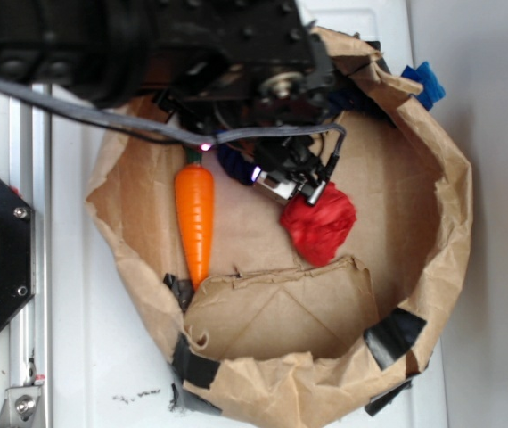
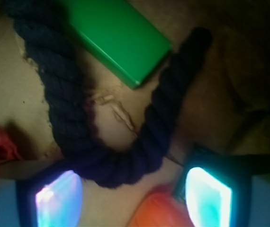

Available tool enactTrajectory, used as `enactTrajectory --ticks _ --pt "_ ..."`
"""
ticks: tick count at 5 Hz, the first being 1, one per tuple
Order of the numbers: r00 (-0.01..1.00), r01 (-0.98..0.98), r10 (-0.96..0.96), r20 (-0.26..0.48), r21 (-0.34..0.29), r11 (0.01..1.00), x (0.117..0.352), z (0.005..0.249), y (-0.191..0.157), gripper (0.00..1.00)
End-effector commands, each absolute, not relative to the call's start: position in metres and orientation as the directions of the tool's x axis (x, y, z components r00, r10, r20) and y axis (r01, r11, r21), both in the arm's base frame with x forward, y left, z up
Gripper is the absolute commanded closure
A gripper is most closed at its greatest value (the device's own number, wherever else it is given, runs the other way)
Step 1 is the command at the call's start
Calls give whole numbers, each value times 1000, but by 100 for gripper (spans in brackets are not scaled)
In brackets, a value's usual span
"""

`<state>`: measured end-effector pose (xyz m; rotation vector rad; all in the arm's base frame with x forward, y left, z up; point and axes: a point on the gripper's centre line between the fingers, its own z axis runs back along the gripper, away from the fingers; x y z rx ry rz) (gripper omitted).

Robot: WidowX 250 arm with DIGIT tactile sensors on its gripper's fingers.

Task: Grab the carrot.

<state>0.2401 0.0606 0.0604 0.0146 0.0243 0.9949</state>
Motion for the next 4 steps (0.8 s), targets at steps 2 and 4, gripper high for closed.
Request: enactTrajectory --ticks 2,4 --pt "548 -836 836 37 -25 549 230 69 44 0" --pt "545 -838 838 39 -14 546 221 61 43 0"
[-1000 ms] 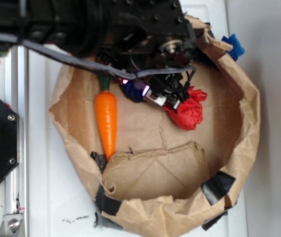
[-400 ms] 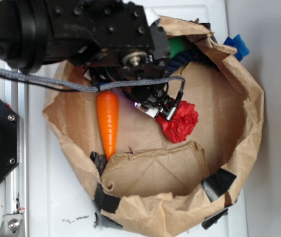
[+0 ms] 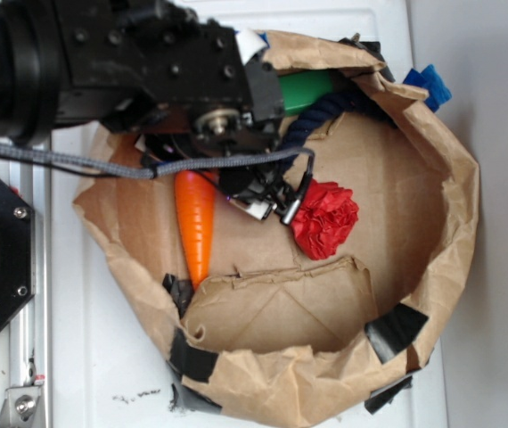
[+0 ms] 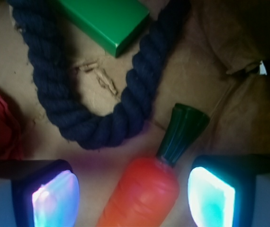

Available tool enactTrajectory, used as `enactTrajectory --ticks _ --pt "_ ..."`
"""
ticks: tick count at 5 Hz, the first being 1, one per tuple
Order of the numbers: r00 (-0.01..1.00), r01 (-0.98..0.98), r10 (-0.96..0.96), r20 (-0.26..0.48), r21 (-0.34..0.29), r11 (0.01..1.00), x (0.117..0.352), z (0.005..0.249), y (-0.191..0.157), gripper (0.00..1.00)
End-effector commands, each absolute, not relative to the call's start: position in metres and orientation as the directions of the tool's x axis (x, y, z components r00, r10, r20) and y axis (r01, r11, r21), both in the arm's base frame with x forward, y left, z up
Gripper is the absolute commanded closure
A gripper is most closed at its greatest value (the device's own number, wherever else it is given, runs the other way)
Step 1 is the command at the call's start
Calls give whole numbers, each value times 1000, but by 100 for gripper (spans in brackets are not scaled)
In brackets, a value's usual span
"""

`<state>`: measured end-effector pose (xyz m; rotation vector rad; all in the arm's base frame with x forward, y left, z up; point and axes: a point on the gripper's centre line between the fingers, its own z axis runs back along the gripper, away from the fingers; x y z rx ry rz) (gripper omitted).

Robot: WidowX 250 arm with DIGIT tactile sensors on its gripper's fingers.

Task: Grab the carrot.

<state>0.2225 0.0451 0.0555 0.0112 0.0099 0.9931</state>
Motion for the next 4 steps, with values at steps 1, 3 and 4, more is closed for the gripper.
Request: enactTrajectory --ticks 1,3,4 --pt "550 -835 834 36 -5 551 215 57 41 0" --pt "541 -838 838 67 -40 544 222 39 36 0" --pt "547 -835 834 72 -24 550 222 29 33 0"
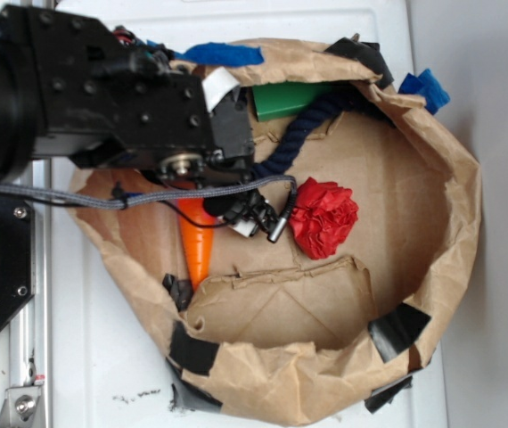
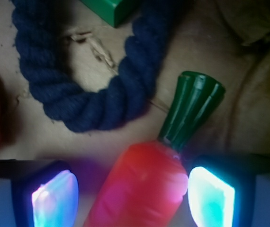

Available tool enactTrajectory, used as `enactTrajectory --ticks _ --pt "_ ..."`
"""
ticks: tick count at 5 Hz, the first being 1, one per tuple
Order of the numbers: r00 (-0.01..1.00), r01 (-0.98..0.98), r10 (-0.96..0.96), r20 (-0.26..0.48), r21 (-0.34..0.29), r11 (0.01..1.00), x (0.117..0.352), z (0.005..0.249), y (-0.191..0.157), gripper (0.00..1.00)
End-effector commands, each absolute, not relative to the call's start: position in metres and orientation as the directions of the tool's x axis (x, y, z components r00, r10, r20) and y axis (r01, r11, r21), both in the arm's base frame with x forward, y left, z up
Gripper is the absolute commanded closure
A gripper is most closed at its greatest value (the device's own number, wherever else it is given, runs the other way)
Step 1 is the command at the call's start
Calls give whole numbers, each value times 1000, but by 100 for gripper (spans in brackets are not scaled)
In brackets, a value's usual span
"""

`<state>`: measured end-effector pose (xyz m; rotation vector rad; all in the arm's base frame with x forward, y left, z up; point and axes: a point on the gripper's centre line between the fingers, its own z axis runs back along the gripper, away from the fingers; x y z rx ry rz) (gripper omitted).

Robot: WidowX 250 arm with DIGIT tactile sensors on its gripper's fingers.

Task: Grab the carrot.

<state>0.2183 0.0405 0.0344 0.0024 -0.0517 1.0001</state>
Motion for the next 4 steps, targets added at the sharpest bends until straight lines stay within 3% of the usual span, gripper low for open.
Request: enactTrajectory --ticks 1,2,4 --pt "541 -840 839 63 -21 543 221 31 33 1" --pt "527 -848 848 59 -26 529 223 34 37 100" --pt "533 -845 844 55 -22 535 226 38 41 100"
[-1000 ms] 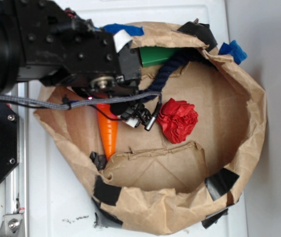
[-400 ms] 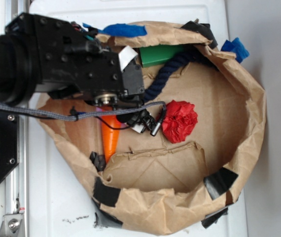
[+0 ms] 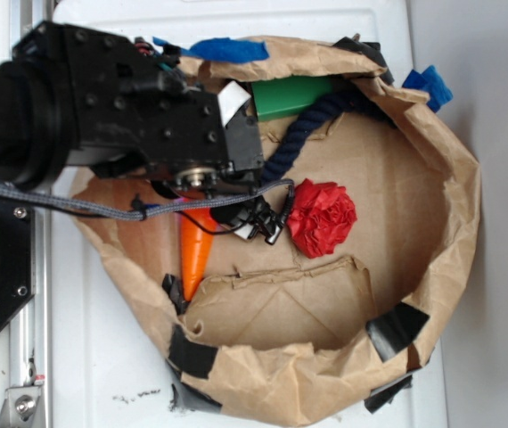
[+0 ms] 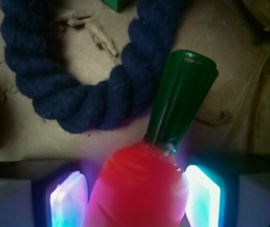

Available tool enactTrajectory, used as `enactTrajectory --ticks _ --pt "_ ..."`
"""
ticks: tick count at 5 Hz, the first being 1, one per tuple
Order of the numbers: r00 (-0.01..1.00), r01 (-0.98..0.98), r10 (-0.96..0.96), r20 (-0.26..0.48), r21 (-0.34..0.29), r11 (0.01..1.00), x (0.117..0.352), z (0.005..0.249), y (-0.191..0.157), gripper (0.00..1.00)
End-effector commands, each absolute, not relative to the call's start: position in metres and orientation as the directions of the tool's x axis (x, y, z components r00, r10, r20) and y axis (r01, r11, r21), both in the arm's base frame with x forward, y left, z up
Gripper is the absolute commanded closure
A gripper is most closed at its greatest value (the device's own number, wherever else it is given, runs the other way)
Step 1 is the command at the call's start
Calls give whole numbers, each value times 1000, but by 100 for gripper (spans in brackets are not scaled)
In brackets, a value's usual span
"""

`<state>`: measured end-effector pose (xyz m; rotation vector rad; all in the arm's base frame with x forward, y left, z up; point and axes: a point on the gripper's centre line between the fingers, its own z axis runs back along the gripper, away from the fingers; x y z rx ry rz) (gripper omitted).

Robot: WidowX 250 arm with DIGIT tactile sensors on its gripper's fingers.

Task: Grab the carrot.

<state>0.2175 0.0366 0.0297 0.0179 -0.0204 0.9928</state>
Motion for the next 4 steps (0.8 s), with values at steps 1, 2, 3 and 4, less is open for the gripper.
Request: enactTrajectory --ticks 1,2,3,4 --pt "542 -840 838 57 5 543 227 35 40 100" --pt "602 -798 797 47 -10 603 234 47 38 100" --pt "699 -714 715 11 -22 699 241 71 38 100" --pt "773 -634 634 7 -37 773 244 95 40 100"
